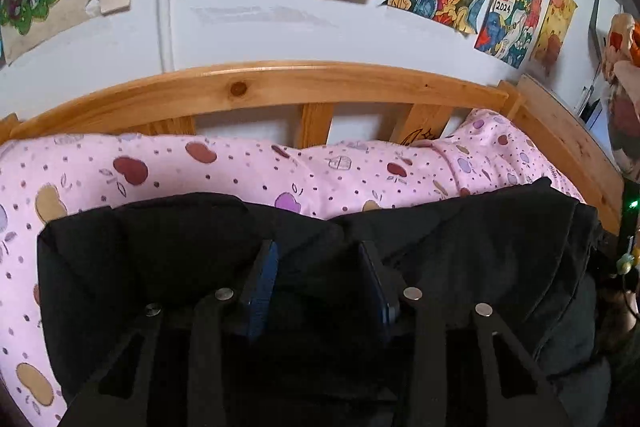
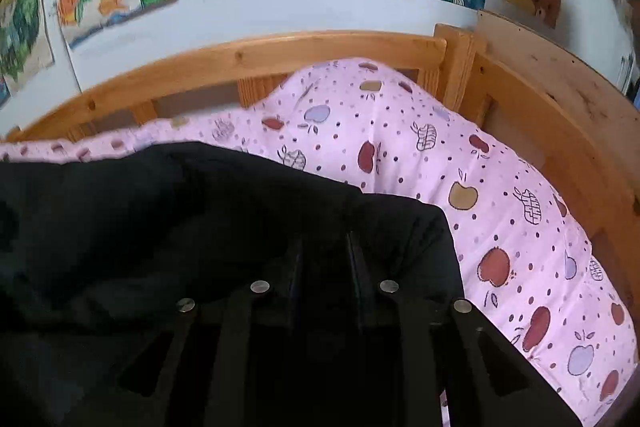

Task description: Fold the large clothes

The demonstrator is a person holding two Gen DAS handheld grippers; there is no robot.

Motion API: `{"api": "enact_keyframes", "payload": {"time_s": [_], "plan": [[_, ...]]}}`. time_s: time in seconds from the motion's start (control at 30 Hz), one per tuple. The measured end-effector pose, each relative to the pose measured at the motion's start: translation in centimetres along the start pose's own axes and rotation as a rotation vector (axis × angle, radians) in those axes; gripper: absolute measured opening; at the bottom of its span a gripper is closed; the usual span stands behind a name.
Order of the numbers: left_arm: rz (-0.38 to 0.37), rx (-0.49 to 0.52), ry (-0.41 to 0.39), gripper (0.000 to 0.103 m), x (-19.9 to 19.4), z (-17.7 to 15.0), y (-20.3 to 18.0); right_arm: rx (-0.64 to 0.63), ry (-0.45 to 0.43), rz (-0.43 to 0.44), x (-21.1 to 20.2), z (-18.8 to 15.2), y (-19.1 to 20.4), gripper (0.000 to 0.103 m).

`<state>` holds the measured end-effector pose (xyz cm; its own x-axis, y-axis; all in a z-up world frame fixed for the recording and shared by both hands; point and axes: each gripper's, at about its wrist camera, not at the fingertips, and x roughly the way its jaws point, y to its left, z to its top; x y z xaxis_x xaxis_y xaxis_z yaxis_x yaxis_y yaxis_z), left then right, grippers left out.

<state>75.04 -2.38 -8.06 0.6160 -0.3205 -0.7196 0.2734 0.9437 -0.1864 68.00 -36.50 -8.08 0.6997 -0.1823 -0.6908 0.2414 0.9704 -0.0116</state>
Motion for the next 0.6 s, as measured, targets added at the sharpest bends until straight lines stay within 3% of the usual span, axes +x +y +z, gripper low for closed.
{"api": "enact_keyframes", "payload": {"time_s": [0.13,0.27,0.33,0.43,0.6], "plan": [[-0.067,-0.011,-0.133,0.039,-3.3,2.5,-0.1,-0.050,-0.133,0.126,-4.1,3.4,2.3,0.017],[-0.191,0.053,-0.195,0.039,-5.1,3.6,-2.4,-0.112,-0.122,0.298,-4.3,6.1,6.1,0.017],[-0.282,0.107,-0.137,0.039,-4.4,3.4,-4.1,-0.104,-0.027,0.385,-2.6,6.1,7.4,0.017],[-0.339,0.209,-0.045,0.039,-3.2,1.8,-6.0,-0.159,0.066,0.404,-1.0,3.6,8.2,0.017],[-0.247,0.357,0.118,0.039,-1.0,-1.9,-7.5,-0.237,0.150,0.414,0.0,-0.7,7.7,0.017]]}}
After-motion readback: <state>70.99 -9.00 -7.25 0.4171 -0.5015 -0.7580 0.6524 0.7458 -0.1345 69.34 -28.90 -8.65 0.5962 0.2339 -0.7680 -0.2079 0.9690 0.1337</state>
